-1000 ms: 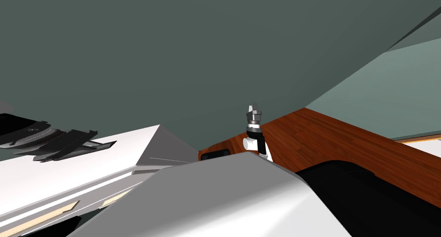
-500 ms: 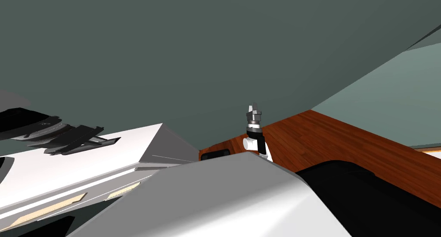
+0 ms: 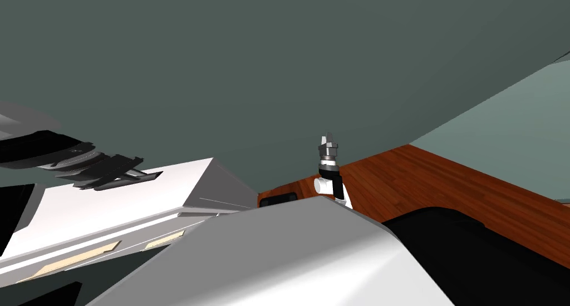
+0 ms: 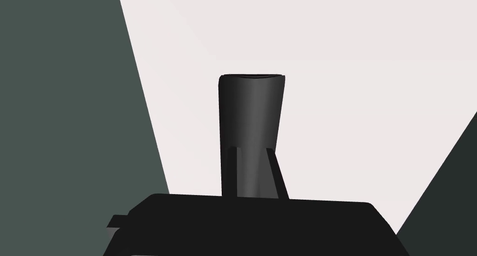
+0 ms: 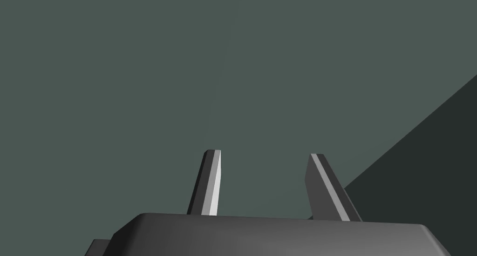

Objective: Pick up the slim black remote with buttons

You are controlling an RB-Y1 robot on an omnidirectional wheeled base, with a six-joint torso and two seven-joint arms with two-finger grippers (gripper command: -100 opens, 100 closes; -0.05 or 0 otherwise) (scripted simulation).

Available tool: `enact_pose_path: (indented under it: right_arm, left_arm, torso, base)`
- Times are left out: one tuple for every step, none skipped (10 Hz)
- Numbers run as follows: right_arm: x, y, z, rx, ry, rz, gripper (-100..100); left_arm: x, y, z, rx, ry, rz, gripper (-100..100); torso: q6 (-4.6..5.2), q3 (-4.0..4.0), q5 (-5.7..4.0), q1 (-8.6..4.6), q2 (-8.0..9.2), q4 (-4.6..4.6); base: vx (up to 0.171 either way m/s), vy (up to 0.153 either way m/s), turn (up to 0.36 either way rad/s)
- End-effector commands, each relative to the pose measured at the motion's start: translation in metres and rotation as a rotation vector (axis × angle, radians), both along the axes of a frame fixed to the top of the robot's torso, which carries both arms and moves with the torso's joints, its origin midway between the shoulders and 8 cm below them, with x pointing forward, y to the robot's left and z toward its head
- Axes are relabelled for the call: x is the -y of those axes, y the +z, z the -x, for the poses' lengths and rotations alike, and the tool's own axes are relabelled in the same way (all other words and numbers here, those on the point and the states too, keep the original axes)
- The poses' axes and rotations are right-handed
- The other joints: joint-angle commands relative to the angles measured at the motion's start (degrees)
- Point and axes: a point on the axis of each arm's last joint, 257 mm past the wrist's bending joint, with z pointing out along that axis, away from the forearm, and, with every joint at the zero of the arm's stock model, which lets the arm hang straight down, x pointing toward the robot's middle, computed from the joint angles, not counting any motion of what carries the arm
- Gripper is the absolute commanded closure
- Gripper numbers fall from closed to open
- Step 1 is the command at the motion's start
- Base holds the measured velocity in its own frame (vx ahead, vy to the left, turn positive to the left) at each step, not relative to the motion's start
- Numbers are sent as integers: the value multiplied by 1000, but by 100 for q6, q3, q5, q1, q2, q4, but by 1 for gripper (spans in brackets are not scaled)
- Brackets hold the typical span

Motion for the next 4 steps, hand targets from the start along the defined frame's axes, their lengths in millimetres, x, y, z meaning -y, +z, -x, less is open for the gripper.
enact_pose_path:
  right_arm:
    - [0, 0, 0, 0, 0, 0, 0]
    - [0, 0, 0, 0, 0, 0, 0]
    - [0, 0, 0, 0, 0, 0, 0]
    - [0, 0, 0, 0, 0, 0, 0]
  left_arm:
    - [4, 5, -5, -11, -16, -5, 100]
    - [6, 11, -12, 9, -23, -5, 100]
    - [5, 6, -8, -3, -15, -3, 100]
    - [5, 7, -9, -1, -17, -4, 0]
  torso:
    - [0, 0, 0, 0, 0, 0]
    - [7, 1, -4, -2, 0, 1]
    - [14, 0, -7, -6, -1, 2]
    - [10, 0, -3, -3, 0, 1]
  base:
    - [7, -12, 93]
    - [2, -7, 5]
    - [1, -1, -11]
    - [0, 0, 0]
